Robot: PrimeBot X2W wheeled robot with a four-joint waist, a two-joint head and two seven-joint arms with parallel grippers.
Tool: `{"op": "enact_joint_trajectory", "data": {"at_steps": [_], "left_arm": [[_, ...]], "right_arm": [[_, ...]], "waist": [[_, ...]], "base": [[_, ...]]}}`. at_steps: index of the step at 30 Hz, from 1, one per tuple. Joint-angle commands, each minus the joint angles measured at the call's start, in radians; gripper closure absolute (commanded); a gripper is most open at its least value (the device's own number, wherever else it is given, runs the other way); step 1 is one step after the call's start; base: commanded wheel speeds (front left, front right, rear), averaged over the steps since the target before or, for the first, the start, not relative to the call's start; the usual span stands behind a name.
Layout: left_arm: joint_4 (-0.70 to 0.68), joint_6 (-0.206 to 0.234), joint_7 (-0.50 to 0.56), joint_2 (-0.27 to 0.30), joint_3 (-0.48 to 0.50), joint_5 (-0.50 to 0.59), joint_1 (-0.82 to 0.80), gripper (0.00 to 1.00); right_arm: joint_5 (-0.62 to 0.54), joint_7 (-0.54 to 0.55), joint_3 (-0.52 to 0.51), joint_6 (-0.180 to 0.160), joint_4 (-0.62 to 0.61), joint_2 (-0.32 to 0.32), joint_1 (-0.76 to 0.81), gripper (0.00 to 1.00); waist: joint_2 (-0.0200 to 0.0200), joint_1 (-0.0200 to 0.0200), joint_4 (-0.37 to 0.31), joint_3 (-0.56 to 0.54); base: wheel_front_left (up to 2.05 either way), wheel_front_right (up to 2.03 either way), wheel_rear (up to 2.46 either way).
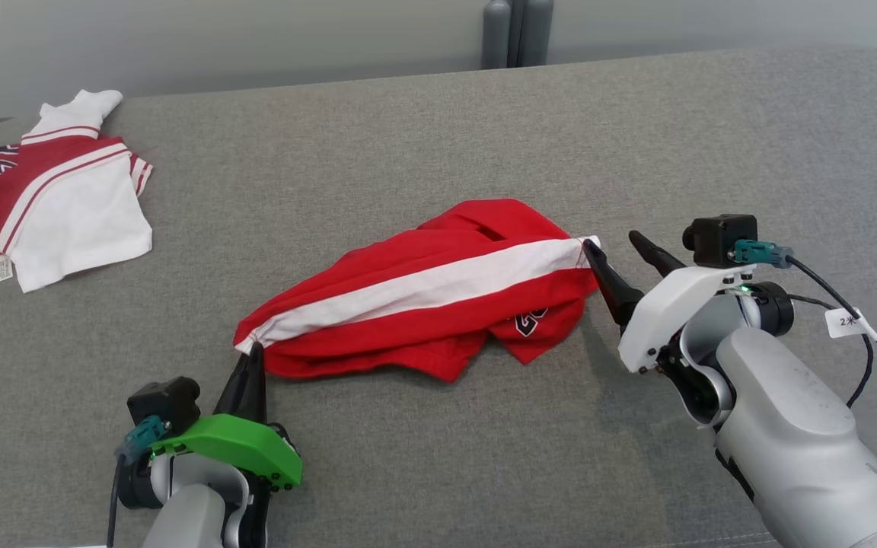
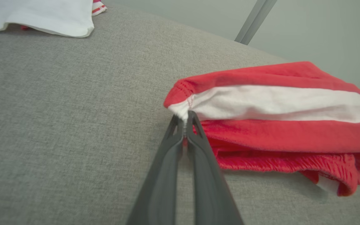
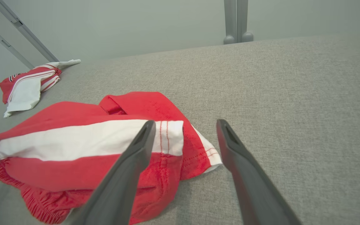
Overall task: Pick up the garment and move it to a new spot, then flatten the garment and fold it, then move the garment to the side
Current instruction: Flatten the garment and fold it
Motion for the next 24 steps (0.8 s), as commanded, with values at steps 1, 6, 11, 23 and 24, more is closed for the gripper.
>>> {"op": "enact_joint_trajectory", "data": {"at_steps": [1,6,11,23,24], "left_arm": [[-0.001,-0.006,-0.001,0.001,0.002,0.007,-0.017,1.00],[-0.007,-0.007,-0.001,-0.001,-0.004,0.003,-0.025,1.00],[-0.014,-0.007,-0.001,-0.001,-0.023,-0.015,-0.032,1.00],[-0.021,0.005,-0.001,-0.001,-0.044,-0.031,-0.039,1.00],[-0.022,0.006,-0.001,-0.001,-0.043,-0.031,-0.038,1.00]], "right_arm": [[0.023,-0.006,0.018,0.000,0.021,-0.009,-0.022,0.00],[0.094,0.007,0.082,0.000,0.071,-0.021,-0.066,0.00],[0.155,0.007,0.144,0.000,0.100,-0.031,-0.104,0.00],[0.263,-0.021,0.274,0.000,0.115,-0.056,-0.158,0.69],[0.268,-0.020,0.285,0.000,0.120,-0.058,-0.160,0.86]], "waist": [[0.0000,0.0000,0.016,0.015],[0.0000,0.0000,0.028,0.028],[0.0000,0.0000,0.034,0.041],[0.0000,0.0000,0.038,0.054],[0.0000,0.0000,0.037,0.054]], "base": [[0.00,0.00,0.00],[0.00,0.00,0.00],[0.00,0.00,0.00],[0.00,0.00,0.00],[0.00,0.00,0.00]]}}
